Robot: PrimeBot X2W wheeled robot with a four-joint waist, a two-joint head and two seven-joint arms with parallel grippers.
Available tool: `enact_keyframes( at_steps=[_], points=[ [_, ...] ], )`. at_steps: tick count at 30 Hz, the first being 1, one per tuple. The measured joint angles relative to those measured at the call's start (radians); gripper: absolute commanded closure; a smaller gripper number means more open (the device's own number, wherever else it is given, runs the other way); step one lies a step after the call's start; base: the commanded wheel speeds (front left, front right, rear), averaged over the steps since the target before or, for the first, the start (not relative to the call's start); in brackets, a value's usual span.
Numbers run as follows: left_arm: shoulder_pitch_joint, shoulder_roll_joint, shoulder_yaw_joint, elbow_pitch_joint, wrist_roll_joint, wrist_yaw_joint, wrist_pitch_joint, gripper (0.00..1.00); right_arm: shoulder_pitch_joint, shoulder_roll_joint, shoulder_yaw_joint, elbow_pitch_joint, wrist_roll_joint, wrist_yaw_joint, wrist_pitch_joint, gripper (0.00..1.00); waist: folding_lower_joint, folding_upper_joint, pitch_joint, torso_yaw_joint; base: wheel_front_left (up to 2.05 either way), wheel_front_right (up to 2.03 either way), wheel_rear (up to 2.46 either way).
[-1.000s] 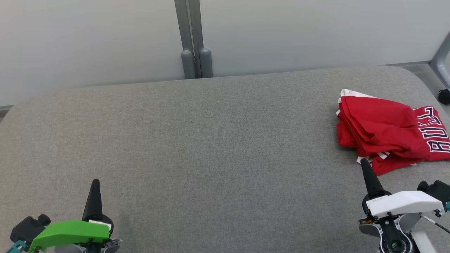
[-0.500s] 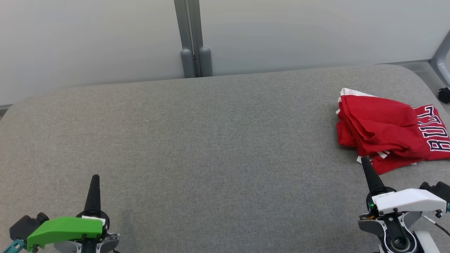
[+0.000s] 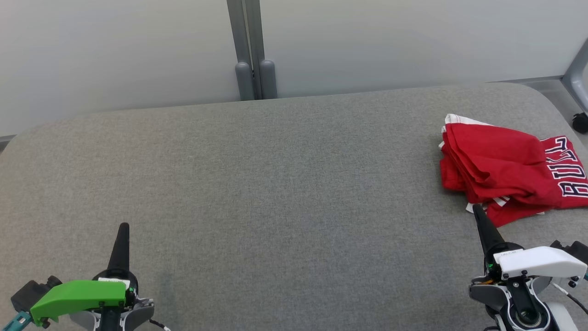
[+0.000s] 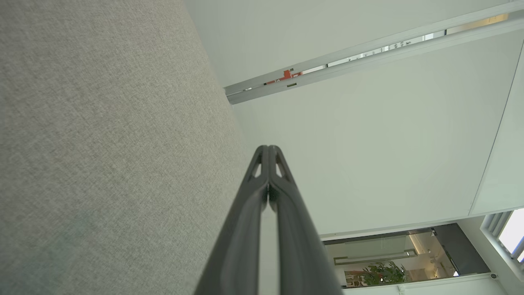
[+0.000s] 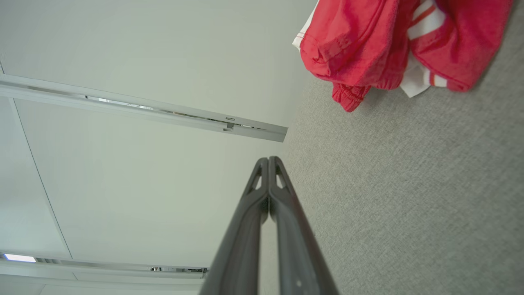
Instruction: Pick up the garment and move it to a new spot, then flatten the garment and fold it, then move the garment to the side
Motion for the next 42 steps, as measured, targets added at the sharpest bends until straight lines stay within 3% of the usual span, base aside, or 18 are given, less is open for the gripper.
enact_keyframes(
  at_steps=[42],
  points=[
    [-0.036,-0.009,0.03,0.004,-0.244,-0.014,0.069,1.0,-0.017,0.024,-0.046,-0.002,0.242,0.0,0.07,1.0,0.0,0.0,0.012,-0.003,0.0,0.0,0.0]
  ],
)
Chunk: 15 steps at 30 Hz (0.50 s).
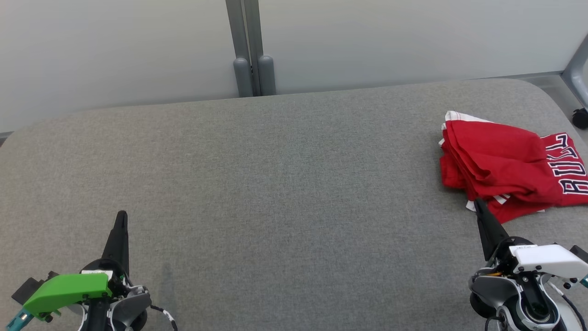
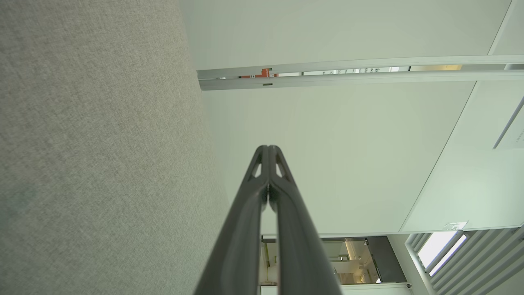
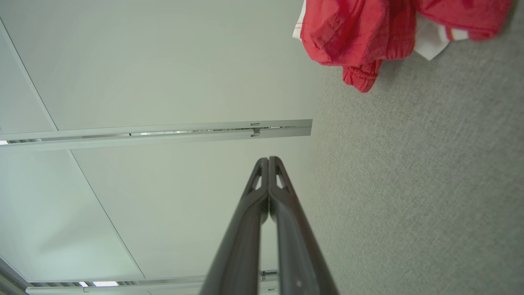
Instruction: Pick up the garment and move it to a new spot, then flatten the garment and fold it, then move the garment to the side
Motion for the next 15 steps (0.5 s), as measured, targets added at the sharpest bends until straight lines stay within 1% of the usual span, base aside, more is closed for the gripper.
enact_keyframes(
  at_steps=[15],
  points=[
    [0.0,0.0,0.0,0.0,0.0,0.0,0.0,1.0,0.0,0.0,0.0,0.0,0.0,0.0,0.0,1.0,0.0,0.0,0.0,0.0,0.0,0.0,0.0]
  ],
)
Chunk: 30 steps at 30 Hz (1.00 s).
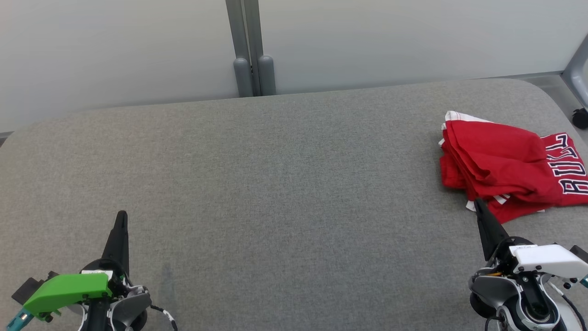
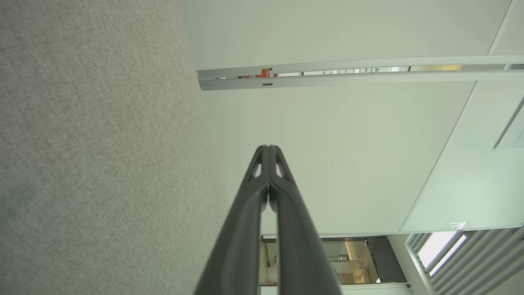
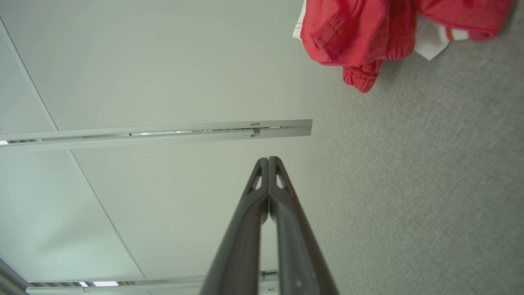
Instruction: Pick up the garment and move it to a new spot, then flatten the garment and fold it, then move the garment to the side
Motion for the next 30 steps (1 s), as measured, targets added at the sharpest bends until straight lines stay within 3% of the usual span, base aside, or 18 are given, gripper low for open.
enact_keyframes(
  at_steps=[30],
  points=[
    [0.0,0.0,0.0,0.0,-0.001,0.0,0.0,1.0,0.0,0.0,0.0,0.0,0.0,0.0,0.0,1.0,0.0,0.0,0.0,0.0,0.0,0.0,0.0]
  ],
)
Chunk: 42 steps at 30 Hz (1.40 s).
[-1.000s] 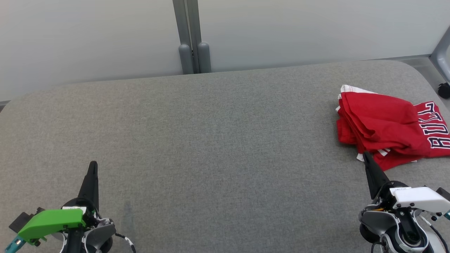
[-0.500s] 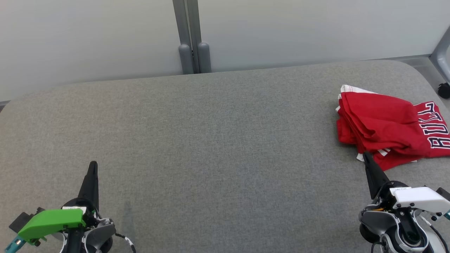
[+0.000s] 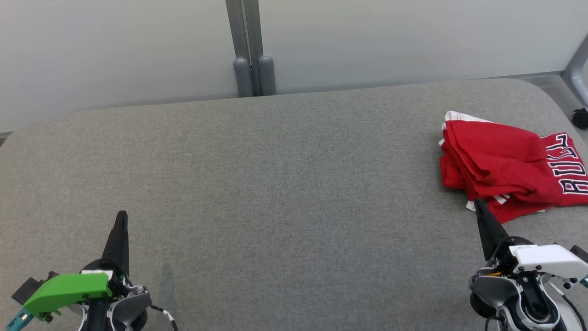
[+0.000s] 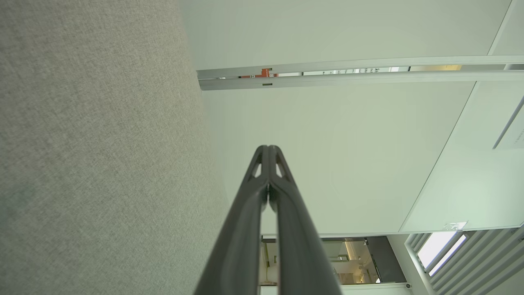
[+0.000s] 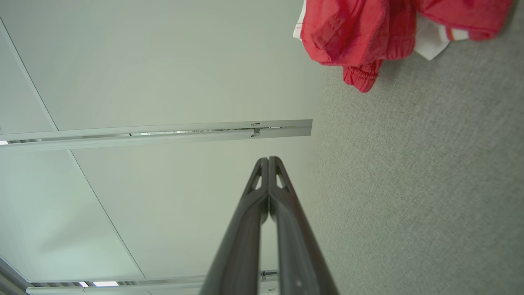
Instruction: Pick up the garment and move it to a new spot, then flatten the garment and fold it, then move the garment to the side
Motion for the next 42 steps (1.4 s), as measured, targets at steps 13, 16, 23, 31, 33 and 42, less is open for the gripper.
enact_keyframes(
  at_steps=[13,16,23,31,33,42],
  points=[
    [0.0,0.0,0.0,0.0,0.0,0.0,0.0,1.0,0.0,0.0,0.0,0.0,0.0,0.0,0.0,1.0,0.0,0.0,0.0,0.0,0.0,0.0,0.0],
    [0.0,0.0,0.0,0.0,0.0,0.0,0.0,1.0,0.0,0.0,0.0,0.0,0.0,0.0,0.0,1.0,0.0,0.0,0.0,0.0,0.0,0.0,0.0],
    [0.0,0.0,0.0,0.0,0.0,0.0,0.0,1.0,0.0,0.0,0.0,0.0,0.0,0.0,0.0,1.0,0.0,0.0,0.0,0.0,0.0,0.0,0.0],
    [0.0,0.0,0.0,0.0,0.0,0.0,0.0,1.0,0.0,0.0,0.0,0.0,0.0,0.0,0.0,1.0,0.0,0.0,0.0,0.0,0.0,0.0,0.0],
    [0.0,0.0,0.0,0.0,0.0,0.0,0.0,1.0,0.0,0.0,0.0,0.0,0.0,0.0,0.0,1.0,0.0,0.0,0.0,0.0,0.0,0.0,0.0],
    [0.0,0.0,0.0,0.0,0.0,0.0,0.0,1.0,0.0,0.0,0.0,0.0,0.0,0.0,0.0,1.0,0.0,0.0,0.0,0.0,0.0,0.0,0.0]
  ],
)
